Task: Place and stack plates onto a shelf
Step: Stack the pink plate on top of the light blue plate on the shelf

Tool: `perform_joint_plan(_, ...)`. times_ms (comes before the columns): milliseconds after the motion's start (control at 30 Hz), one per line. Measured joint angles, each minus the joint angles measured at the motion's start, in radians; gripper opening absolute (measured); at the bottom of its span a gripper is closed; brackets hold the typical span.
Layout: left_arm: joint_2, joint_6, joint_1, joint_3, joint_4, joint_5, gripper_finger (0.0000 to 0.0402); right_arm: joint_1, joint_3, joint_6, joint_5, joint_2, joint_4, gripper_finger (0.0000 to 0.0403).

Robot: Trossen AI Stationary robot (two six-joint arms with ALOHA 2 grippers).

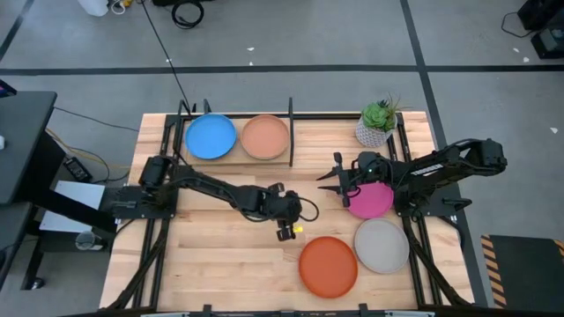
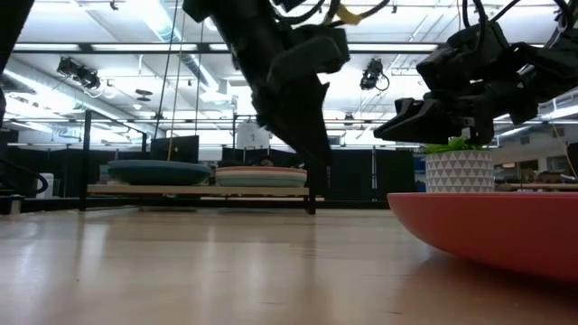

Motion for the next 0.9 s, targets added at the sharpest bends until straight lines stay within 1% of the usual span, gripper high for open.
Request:
perform_joint_plan(133, 0.006, 0.226, -0.002, -0.032, 0.122, -0.017, 0.0121, 0.0, 0.0, 0.017, -0.004, 0.0, -0.011, 0.0121)
perform_joint_plan(233, -0.002, 0.381, 0.025, -0.086, 0.182, 0.014, 0.0121, 0.0, 0.0, 0.063, 0.008, 0.0, -0.001, 0.0121)
perform_joint_plan(300, -0.008, 0.477, 0.056, -0.109, 0.199, 0.064, 0.0121, 0.0, 0.0, 0.095, 0.034, 0.0, 0.011, 0.0121)
perform_joint_plan(367, -0.02, 0.568, 0.087, -0.132, 0.21, 0.136, 0.0121, 0.0, 0.0, 0.132, 0.066, 0.0, 0.036, 0.0121)
perform_joint_plan(400, -0.021, 0.612, 0.102, -0.138, 0.233, 0.183, 0.0121, 0.0, 0.0, 0.157, 0.096, -0.004, 0.038, 0.0121)
perform_joint_plan(467, -0.025, 0.697, 0.128, -0.143, 0.226, 0.282, 0.0121, 0.008, 0.015, 0.226, 0.21, -0.006, 0.006, 0.0121)
perform_joint_plan(500, -0.025, 0.741, 0.137, -0.143, 0.232, 0.33, 0.0121, 0.014, 0.034, 0.257, 0.281, -0.006, -0.041, 0.0121)
perform_joint_plan(567, -0.025, 0.812, 0.152, -0.143, 0.233, 0.411, 0.012, 0.035, 0.082, 0.307, 0.4, -0.007, -0.205, 0.0121)
perform_joint_plan(633, -0.025, 0.857, 0.163, -0.143, 0.227, 0.459, 0.012, 0.062, 0.147, 0.363, 0.474, 0.002, -0.386, 0.0121)
perform_joint_plan(700, -0.027, 0.893, 0.171, -0.158, 0.231, 0.471, 0.012, 0.092, 0.216, 0.405, 0.522, 0.001, -0.531, 0.0121)
perform_joint_plan(767, -0.027, 0.905, 0.173, -0.18, 0.219, 0.471, 0.012, 0.122, 0.275, 0.431, 0.554, 0.0, -0.641, 0.0121)
perform_joint_plan(900, -0.027, 0.898, 0.177, -0.238, 0.177, 0.444, 0.012, 0.174, 0.385, 0.44, 0.567, 0.0, -0.816, 0.0121)
